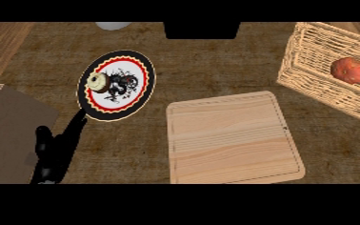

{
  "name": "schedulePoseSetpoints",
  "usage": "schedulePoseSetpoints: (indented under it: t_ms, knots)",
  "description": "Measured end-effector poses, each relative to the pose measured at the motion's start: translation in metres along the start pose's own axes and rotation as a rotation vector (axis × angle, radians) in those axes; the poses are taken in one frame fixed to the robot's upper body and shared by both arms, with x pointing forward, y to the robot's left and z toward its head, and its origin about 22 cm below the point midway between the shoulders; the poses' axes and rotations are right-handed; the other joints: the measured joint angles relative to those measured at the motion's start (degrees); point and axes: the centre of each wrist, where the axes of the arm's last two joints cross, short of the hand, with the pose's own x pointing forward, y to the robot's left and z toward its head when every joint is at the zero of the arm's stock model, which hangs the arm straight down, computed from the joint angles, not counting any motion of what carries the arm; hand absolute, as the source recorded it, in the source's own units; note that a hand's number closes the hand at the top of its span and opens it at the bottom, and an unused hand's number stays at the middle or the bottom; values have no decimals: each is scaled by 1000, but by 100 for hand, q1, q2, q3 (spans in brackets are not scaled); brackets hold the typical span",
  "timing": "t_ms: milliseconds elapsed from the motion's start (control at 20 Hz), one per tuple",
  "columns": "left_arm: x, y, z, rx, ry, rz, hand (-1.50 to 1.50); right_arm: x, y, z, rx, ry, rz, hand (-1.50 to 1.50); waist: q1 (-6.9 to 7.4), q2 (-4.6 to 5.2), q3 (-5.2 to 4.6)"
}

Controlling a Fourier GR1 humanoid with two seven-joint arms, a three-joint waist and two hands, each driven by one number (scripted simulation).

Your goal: Pick the squash from the cutting board and place it in the basket

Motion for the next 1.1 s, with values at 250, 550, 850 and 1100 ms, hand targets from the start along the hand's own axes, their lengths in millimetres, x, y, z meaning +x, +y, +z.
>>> schedulePoseSetpoints:
  t_ms: [250, 550, 850, 1100]
  knots:
    - [-2, -3, 3, 13, -3, -5, 0, -15, -7, -5, 9, -41, 96, -150, -25, -15, -4]
    - [-4, -2, -1, 3, 1, 1, 0, -26, -26, -13, -29, -65, 59, -150, -53, -28, -3]
    - [-5, 9, 1, -2, 10, 5, 0, -28, -58, -18, -95, -30, -56, -150, -91, -45, -1]
    - [-7, 6, 6, 15, 7, 10, 0, -48, -96, -19, -158, 29, -88, -150, -144, -63, -4]
